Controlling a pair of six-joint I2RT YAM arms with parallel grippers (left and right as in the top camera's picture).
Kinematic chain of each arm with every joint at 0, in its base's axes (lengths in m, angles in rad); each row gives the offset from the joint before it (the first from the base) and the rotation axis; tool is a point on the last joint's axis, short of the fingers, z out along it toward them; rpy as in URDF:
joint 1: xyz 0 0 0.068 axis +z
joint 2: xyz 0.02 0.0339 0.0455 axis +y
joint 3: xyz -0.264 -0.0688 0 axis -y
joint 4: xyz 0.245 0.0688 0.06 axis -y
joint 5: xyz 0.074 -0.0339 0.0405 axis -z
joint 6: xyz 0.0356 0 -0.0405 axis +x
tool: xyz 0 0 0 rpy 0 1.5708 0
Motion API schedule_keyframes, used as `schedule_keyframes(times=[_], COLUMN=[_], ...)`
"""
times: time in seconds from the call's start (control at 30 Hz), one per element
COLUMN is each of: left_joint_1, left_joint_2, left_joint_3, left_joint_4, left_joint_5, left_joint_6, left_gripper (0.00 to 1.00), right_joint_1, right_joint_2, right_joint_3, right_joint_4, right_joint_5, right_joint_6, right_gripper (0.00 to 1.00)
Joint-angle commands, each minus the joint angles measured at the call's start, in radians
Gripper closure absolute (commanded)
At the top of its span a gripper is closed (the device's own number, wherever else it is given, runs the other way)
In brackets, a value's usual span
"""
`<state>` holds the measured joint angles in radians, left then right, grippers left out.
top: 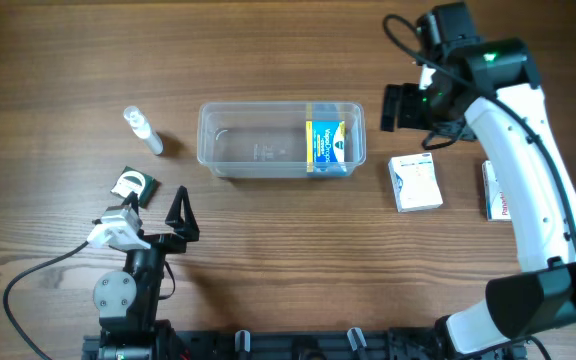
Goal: Pack container
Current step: 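Move the right gripper to the white Hansaplast box and grasp it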
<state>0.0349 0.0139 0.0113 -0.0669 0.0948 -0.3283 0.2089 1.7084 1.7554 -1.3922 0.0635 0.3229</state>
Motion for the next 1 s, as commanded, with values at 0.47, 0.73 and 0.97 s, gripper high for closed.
schedule_keyframes(times=[0.47, 0.73, 0.97], left_joint_1=[0.007, 0.007, 0.007], left_joint_2=[-0.005, -0.004, -0.005], left_joint_3=[-0.006, -0.006, -0.006], left_joint_4=[-0.004, -0.004, -0.005], left_joint_5=[-0.013, -0.013, -0.013], left_joint_6=[0.009, 0.009, 0.009], left_gripper=[0.0, 0.0, 0.0], right_joint_1=[-0.099, -0.1, -0.1], right_joint_2=[0.002, 0.003, 0.003], right_joint_3=[-0.551, -0.681, -0.72], right_joint_4=[0.384, 0.553, 0.618], right_joint_5=[-0.077, -0.053, 0.05], right_joint_6=[-0.157, -0.193, -0.192], right_gripper=[0.0, 0.0, 0.0])
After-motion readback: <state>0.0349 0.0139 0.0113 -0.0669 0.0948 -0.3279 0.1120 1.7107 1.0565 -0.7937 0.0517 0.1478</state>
